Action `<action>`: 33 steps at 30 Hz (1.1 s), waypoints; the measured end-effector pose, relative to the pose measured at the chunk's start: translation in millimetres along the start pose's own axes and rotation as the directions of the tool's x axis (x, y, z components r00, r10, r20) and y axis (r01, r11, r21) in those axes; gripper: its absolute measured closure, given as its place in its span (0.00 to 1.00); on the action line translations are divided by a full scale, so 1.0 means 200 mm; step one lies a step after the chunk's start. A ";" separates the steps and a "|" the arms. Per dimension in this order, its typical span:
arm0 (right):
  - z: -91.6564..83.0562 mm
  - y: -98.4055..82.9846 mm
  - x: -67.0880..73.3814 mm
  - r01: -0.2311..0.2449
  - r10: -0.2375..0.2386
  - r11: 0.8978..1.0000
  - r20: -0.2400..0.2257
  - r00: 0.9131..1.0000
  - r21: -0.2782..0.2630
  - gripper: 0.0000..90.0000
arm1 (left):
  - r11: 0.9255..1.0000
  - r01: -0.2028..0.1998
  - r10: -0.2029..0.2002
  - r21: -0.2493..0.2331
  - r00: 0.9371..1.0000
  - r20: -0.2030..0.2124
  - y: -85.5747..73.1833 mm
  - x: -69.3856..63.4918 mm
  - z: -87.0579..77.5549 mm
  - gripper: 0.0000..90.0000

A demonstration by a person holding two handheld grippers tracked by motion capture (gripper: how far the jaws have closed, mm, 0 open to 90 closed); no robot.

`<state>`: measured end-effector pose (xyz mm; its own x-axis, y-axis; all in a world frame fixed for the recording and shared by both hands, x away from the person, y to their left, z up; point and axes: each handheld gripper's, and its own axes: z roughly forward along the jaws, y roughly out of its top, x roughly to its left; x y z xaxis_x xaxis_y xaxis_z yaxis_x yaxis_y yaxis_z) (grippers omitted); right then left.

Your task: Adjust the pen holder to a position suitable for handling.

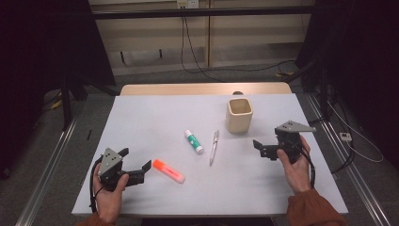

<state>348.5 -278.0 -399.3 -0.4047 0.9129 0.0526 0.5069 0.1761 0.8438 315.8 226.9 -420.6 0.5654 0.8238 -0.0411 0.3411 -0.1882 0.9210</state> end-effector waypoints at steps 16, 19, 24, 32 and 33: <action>0.23 0.40 -0.16 0.013 -0.012 0.998 -0.008 1.000 0.054 0.14 | 1.000 -0.001 0.001 0.003 1.000 0.008 0.00 0.00 0.01 0.05; 0.29 0.44 -0.16 0.016 -0.015 0.996 -0.010 1.000 0.085 0.21 | 1.000 -0.003 0.003 0.007 1.000 0.011 0.00 0.00 0.01 0.05; 0.37 0.47 -0.18 -0.016 0.017 0.995 -0.008 1.000 0.098 0.28 | 1.000 -0.001 0.001 0.009 1.000 0.014 0.00 0.00 0.01 0.05; 0.51 0.47 -0.19 -0.055 0.052 0.991 0.024 0.998 0.121 0.48 | 1.000 -0.003 0.003 0.014 1.000 0.018 0.00 0.01 0.01 0.05; 0.52 0.47 -0.19 -0.057 0.055 0.990 0.024 0.998 0.131 0.50 | 1.000 -0.002 0.002 0.014 1.000 0.019 0.00 0.01 0.01 0.05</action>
<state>490.6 -257.1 -378.0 -0.3576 0.9299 0.0856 0.6244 0.1699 0.7624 317.8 226.8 -422.1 0.5799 0.8134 -0.0465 0.3506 -0.1976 0.9154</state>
